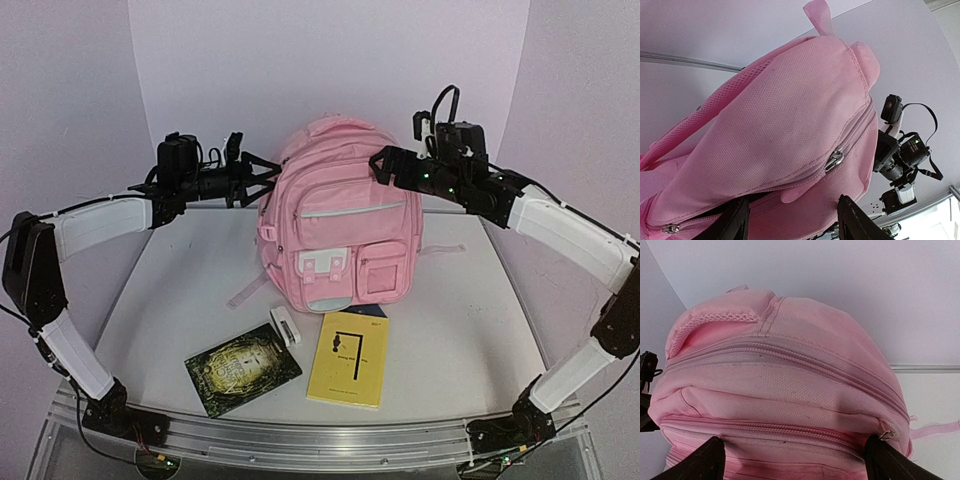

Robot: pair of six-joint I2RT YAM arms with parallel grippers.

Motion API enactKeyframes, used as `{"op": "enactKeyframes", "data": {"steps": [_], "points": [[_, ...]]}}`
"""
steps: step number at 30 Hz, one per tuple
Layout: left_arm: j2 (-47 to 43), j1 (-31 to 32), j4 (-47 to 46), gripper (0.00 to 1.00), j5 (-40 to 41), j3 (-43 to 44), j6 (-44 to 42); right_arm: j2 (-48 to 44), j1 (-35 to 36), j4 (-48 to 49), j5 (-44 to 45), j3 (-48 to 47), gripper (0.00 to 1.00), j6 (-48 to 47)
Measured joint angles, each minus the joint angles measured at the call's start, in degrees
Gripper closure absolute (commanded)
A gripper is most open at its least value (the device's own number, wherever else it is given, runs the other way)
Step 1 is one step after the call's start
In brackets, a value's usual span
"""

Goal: Pack the student bag
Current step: Zip the student bag at the center of the board.

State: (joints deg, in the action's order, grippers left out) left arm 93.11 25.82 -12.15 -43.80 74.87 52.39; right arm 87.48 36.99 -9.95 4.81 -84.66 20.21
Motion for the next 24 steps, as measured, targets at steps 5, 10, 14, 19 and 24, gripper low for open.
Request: {"op": "enactKeyframes", "data": {"steps": [5, 10, 14, 19, 24], "points": [[0.1, 0.0, -2.3, 0.51, -1.4, 0.0, 0.5, -0.1, -0.1, 1.1, -0.2, 0.7, 0.06, 0.1], [0.1, 0.0, -4.5, 0.53, -2.5, 0.1, 0.9, -0.1, -0.1, 1.8, -0.4, 1.0, 0.06, 0.3], [0.1, 0.0, -4.4, 0.61, -2.7, 0.1, 1.1, -0.2, -0.1, 2.2, -0.4, 1.2, 0.06, 0.5], [0.1, 0.0, -4.5, 0.73, -2.7, 0.1, 0.7, -0.4, -0.1, 2.7, -0.4, 1.7, 0.06, 0.5], [0.1, 0.0, -5.0, 0.78, -2.6, 0.1, 0.1, -0.6, -0.1, 3.0, -0.4, 2.2, 0.07, 0.7]]}}
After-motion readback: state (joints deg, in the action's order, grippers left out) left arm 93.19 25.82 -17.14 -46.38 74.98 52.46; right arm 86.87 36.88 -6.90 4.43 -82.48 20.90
